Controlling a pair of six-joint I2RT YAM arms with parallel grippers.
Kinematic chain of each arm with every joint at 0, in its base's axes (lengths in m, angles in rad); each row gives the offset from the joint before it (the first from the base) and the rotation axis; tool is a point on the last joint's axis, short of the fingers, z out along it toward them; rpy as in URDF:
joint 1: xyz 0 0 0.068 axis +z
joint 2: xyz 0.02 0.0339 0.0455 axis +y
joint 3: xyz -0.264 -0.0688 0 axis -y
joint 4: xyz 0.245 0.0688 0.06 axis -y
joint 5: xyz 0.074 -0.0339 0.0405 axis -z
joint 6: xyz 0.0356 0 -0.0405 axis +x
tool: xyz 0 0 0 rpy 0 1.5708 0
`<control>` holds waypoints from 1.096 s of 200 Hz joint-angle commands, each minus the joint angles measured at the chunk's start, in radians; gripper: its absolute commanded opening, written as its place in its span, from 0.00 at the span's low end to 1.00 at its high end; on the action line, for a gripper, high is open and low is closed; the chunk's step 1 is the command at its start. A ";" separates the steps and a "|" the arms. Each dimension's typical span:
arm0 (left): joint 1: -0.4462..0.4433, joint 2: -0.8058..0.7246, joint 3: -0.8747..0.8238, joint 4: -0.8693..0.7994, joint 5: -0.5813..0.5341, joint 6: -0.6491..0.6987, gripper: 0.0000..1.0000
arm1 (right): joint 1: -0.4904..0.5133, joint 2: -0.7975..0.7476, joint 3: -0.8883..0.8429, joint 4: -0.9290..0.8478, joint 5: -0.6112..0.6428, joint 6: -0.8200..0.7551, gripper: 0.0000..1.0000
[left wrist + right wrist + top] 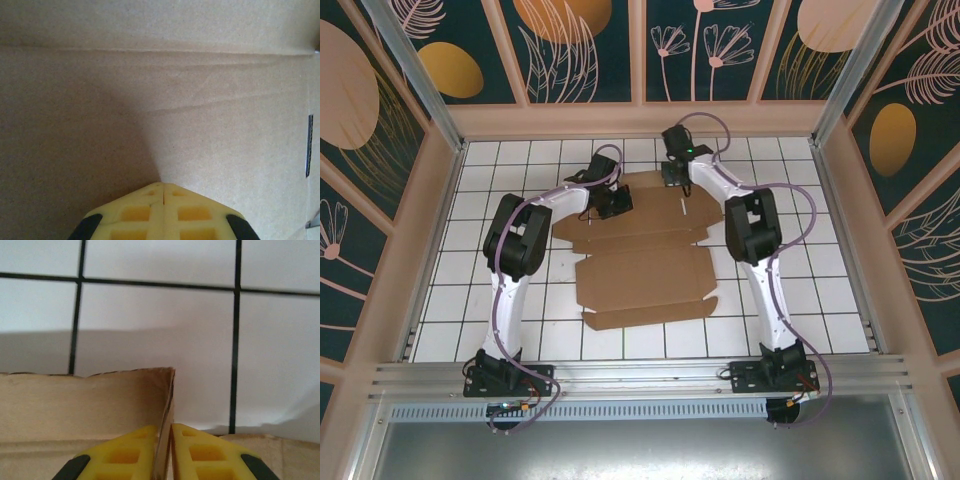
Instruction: Fold the paper box
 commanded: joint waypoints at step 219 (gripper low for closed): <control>0.000 -0.003 -0.023 -0.001 0.010 0.112 0.00 | -0.384 -0.477 -0.738 0.389 -0.686 0.078 0.66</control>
